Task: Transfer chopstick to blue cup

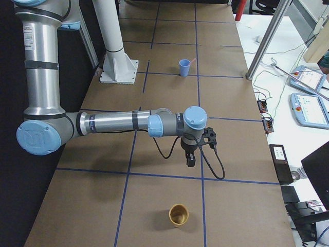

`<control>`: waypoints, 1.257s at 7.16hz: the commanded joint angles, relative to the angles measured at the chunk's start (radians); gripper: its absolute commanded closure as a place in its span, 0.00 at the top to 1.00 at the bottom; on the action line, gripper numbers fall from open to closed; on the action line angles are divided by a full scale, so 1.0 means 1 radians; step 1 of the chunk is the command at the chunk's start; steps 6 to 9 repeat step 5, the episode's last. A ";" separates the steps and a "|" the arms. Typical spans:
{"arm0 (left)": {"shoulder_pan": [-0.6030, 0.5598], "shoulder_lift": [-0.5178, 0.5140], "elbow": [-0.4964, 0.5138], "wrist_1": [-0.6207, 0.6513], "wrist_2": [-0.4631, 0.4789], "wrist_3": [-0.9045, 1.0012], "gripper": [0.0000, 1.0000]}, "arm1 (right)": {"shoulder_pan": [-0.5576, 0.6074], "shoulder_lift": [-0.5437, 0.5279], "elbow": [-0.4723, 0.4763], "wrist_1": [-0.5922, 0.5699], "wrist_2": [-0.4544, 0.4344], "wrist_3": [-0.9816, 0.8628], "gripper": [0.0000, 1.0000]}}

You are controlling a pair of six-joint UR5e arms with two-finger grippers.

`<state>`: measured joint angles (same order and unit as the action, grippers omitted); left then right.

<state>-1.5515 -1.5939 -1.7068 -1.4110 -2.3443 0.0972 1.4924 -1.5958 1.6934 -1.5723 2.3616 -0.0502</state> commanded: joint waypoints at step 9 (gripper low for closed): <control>0.001 -0.009 -0.001 0.000 0.010 -0.001 1.00 | -0.001 -0.003 0.009 0.000 -0.002 0.003 1.00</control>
